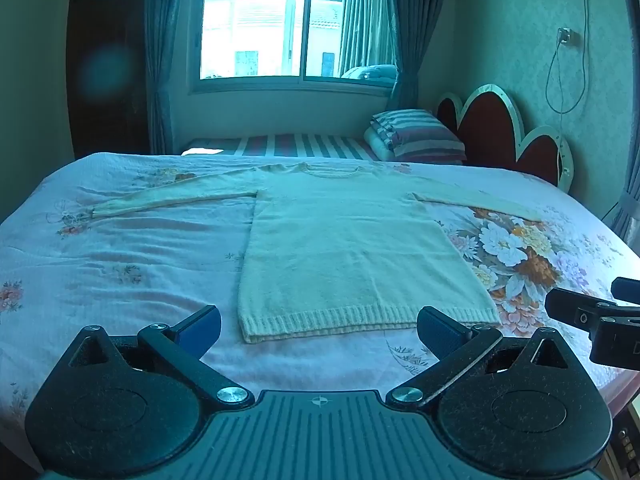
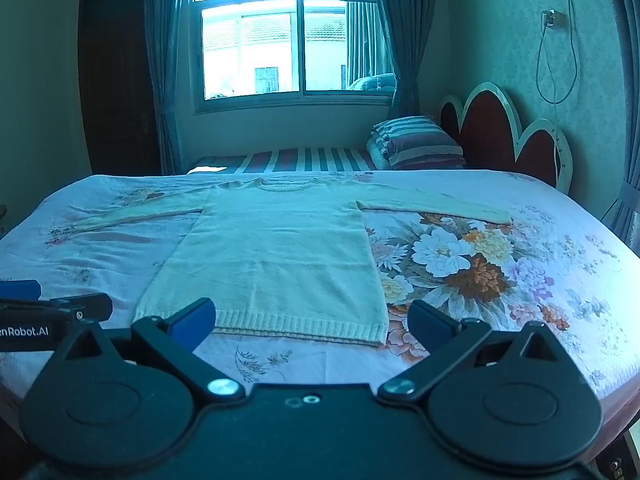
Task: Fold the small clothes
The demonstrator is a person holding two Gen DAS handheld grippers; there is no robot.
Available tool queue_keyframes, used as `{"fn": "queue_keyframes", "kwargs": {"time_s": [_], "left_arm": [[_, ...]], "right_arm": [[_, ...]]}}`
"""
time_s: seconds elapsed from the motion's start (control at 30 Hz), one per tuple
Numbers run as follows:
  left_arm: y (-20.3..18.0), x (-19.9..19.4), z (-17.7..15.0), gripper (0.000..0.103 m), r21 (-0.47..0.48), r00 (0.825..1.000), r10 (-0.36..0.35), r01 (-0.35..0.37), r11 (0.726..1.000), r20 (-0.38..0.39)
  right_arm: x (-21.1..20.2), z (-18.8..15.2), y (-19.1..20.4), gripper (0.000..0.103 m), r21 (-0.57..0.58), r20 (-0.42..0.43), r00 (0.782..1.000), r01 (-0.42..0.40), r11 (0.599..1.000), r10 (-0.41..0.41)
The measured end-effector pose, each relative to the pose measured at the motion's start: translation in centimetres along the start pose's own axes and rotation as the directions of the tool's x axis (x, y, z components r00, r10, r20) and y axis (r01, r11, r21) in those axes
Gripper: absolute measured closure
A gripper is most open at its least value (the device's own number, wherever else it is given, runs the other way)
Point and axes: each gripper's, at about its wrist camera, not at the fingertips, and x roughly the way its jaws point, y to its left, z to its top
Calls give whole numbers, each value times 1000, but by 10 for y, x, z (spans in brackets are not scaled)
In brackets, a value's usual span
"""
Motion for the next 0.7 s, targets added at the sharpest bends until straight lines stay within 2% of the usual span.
{"fn": "queue_keyframes", "kwargs": {"time_s": [0.7], "left_arm": [[-4, 2, -1, 0, 4, 1000, 1, -1, 1000, -4]], "right_arm": [[3, -1, -2, 0, -2, -2, 1000, 0, 1000, 0]]}}
